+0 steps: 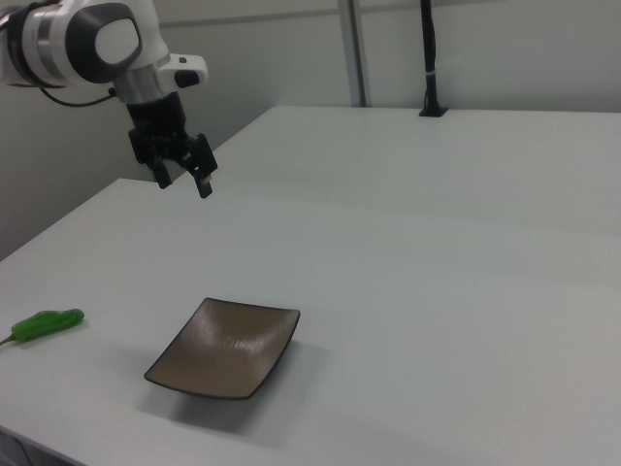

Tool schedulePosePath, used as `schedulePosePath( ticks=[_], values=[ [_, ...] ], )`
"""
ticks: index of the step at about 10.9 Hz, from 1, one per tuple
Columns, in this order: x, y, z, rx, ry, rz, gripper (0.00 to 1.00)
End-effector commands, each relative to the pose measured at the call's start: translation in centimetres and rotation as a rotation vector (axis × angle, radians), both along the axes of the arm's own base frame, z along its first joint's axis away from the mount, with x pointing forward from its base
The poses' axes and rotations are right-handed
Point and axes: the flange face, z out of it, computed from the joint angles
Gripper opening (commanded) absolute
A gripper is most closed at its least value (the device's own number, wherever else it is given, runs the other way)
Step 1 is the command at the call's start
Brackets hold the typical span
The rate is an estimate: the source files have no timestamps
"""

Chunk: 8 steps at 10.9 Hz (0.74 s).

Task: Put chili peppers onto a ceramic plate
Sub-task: 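Move the gripper toward the green chili pepper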

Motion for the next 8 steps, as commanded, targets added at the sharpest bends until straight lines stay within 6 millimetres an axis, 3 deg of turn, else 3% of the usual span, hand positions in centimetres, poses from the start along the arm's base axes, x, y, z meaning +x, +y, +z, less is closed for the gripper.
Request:
schedulePosePath(
  ticks=[1, 6, 8],
  values=[
    [0.8, 0.9, -0.8, -0.002, -0.017, 0.047, 1.00],
    [1.0, 1.2, -1.2, -0.002, -0.011, 0.047, 1.00],
    [0.8, 2.9, -1.4, 0.002, -0.004, 0.067, 1.00]
  ],
)
